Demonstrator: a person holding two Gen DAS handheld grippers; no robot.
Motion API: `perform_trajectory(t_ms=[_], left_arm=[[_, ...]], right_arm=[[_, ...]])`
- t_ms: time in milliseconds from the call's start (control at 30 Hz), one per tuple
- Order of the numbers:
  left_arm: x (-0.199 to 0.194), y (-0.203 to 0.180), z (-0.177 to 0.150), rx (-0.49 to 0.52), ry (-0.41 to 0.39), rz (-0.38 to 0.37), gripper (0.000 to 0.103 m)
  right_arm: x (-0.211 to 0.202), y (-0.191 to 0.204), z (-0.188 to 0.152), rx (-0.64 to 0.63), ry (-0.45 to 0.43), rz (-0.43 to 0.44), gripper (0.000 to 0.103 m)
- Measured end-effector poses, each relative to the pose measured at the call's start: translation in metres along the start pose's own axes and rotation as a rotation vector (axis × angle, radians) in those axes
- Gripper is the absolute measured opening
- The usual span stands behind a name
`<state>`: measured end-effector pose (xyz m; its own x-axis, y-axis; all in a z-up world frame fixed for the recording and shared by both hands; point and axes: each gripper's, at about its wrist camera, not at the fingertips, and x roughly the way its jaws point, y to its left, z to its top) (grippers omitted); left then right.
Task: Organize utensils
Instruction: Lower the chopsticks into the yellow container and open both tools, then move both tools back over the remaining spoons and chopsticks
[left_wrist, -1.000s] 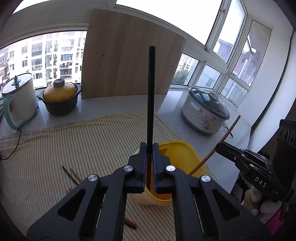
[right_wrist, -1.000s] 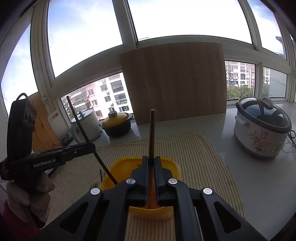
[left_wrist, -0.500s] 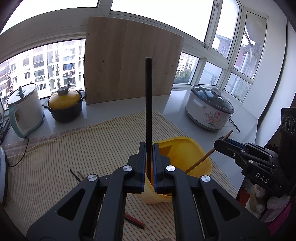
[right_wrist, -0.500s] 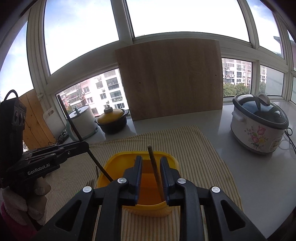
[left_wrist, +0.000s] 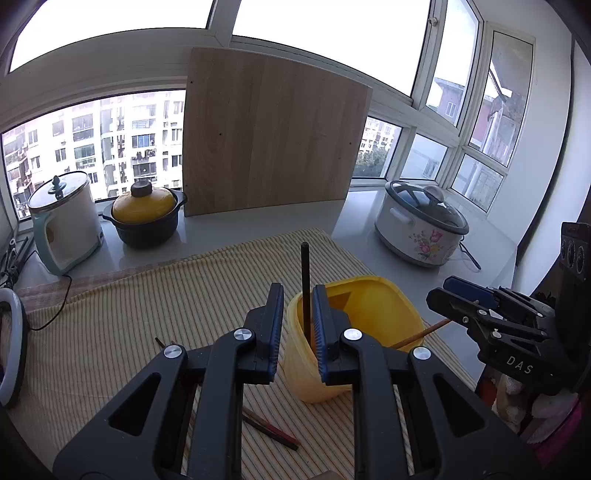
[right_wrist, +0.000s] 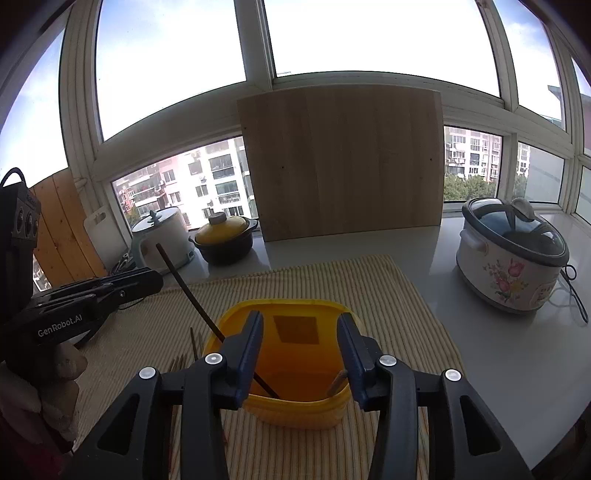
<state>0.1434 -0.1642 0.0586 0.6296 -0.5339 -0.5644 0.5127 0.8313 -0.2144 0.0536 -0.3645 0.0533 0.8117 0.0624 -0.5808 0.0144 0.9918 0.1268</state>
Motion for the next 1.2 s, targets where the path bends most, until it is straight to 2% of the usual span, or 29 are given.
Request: perform_trajectory(t_ms=[33, 100, 200, 367, 400, 500, 533, 733, 900, 1033, 1200], left_arm=[[-0.002, 0.002, -0.001, -0.003, -0.002, 0.002, 0.014], [-0.006, 0.007, -0.002, -0.012, -0.006, 0.006, 0.014], [-0.012, 0.016, -0.006, -0.025, -0.013, 0.017, 0.014], [-0.022, 0.032, -0.013, -0.041, -0.018, 0.044, 0.014], [-0.024, 0.035, -0.015, -0.045, -0.019, 0.05, 0.016], [-0.032, 0.048, -0.021, -0.058, -0.034, 0.07, 0.031], [-0.034, 0.052, -0.023, -0.06, -0.037, 0.08, 0.032], [-0.048, 0.086, -0.038, -0.091, -0.026, 0.145, 0.032], [-0.056, 0.121, -0.061, -0.138, 0.011, 0.189, 0.032], [-0.059, 0.144, -0.082, -0.186, 0.047, 0.205, 0.032], [-0.056, 0.155, -0.107, -0.211, 0.1, 0.21, 0.032]], right_arm=[[-0.001, 0.003, 0.0, -0.008, -0.002, -0.002, 0.047], [-0.003, 0.009, 0.0, -0.032, -0.007, -0.011, 0.06], [-0.008, 0.022, -0.001, -0.07, -0.021, -0.033, 0.075], [-0.014, 0.041, -0.002, -0.12, -0.045, -0.054, 0.09], [-0.015, 0.045, -0.002, -0.129, -0.046, -0.054, 0.091], [-0.015, 0.058, -0.004, -0.162, -0.049, -0.048, 0.099], [-0.015, 0.062, -0.005, -0.174, -0.053, -0.047, 0.101], [-0.017, 0.084, -0.011, -0.217, -0.075, 0.014, 0.102], [-0.012, 0.104, -0.019, -0.258, -0.071, 0.079, 0.102], [0.002, 0.119, -0.024, -0.274, -0.017, 0.134, 0.099], [0.024, 0.137, -0.031, -0.292, 0.069, 0.197, 0.09]])
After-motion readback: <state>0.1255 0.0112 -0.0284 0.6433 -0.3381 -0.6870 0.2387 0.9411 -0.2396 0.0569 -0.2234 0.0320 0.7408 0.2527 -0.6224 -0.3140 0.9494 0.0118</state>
